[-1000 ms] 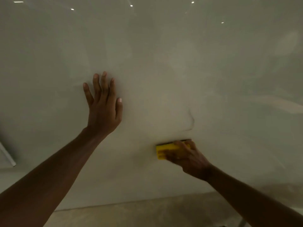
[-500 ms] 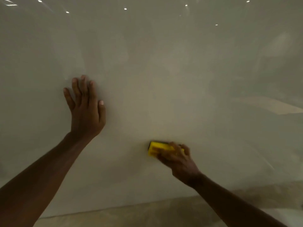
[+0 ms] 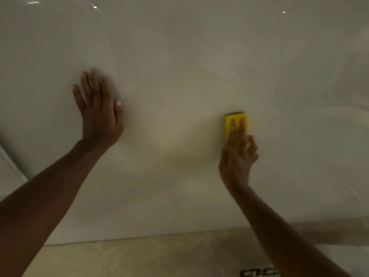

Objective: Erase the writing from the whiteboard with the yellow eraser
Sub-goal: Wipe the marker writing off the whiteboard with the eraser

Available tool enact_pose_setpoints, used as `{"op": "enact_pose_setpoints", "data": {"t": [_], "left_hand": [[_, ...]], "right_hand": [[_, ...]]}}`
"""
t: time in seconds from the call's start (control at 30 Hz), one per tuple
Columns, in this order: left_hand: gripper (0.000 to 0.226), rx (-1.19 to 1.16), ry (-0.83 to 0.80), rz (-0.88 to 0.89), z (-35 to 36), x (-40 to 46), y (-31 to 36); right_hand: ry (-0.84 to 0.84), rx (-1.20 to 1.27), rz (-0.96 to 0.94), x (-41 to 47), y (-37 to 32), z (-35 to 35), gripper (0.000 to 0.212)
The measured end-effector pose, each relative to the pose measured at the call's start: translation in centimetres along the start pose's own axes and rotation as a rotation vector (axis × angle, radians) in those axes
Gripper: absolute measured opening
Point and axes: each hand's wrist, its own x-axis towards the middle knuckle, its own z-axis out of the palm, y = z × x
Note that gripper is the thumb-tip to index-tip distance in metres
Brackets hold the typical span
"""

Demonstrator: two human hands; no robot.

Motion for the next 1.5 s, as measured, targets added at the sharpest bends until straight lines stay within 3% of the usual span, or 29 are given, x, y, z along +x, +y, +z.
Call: {"op": "enact_pose_setpoints", "data": {"t": [0.17,0.3,0.4,0.53,0.6,0.7,0.8,0.83,0.9,1.0,1.03,1.1,1.2,1.27,1.4,1.47,1.5], "left_hand": [[0.059,0.003,-0.034,0.051,-0.6,-0.5,-2.3],[0.059,0.001,-0.014,0.071,-1.1,-0.1,-4.0],[0.059,0.012,0.003,0.072,-1.6,0.5,-5.6],[0.058,0.036,0.039,0.067,-2.2,1.7,-7.9],[0.059,0.036,0.048,0.058,-2.5,2.4,-8.9],[0.059,0.043,0.081,0.049,-2.9,3.6,-10.2],[0.059,0.044,0.129,0.035,-3.4,5.0,-11.4],[0.059,0.041,0.140,0.029,-3.5,5.4,-11.8],[0.060,0.027,0.160,0.026,-3.8,6.3,-12.5],[0.062,0.023,0.165,0.030,-4.0,7.2,-13.4],[0.062,0.022,0.167,0.029,-4.0,7.4,-13.6],[0.063,0.025,0.175,0.032,-4.0,7.9,-14.0],[0.064,0.023,0.196,0.037,-3.9,8.3,-14.1],[0.064,0.029,0.211,0.044,-3.7,8.3,-14.1],[0.063,0.036,0.225,0.058,-3.3,8.3,-14.3],[0.063,0.040,0.245,0.064,-3.1,8.3,-14.4],[0.063,0.038,0.251,0.062,-3.0,8.4,-14.4]], "right_hand": [[-0.277,0.059,-0.347,-9.7,-5.7,4.4,0.076],[-0.548,0.008,-0.694,-13.8,-5.3,6.2,0.073],[-0.494,-0.058,-0.852,-12.5,-4.9,6.0,0.070],[-0.234,-0.030,-0.657,-4.7,-7.3,3.3,0.089],[-0.094,-0.042,-0.530,0.8,-7.9,1.7,0.079],[0.120,-0.053,-0.165,9.0,-7.8,-0.6,0.058],[0.305,0.066,0.249,12.5,-9.0,-1.9,0.068],[0.310,0.039,0.287,12.3,-9.8,-1.4,0.069],[0.225,-0.006,0.145,10.6,-12.6,-0.4,0.065],[-0.127,-0.039,-0.229,7.2,-17.1,0.2,0.045],[-0.190,0.008,-0.360,6.5,-18.0,0.3,0.049],[-0.131,0.025,-0.552,7.6,-19.3,-0.6,0.075],[0.031,0.012,-0.697,13.4,-18.2,-1.0,0.066],[0.241,-0.083,-0.561,18.6,-18.3,-2.2,0.076],[0.446,0.040,-0.066,27.4,-21.3,-4.3,0.065],[0.466,0.073,-0.012,29.4,-24.3,-4.4,0.067],[0.475,0.041,-0.078,29.4,-26.0,-4.0,0.069]]}}
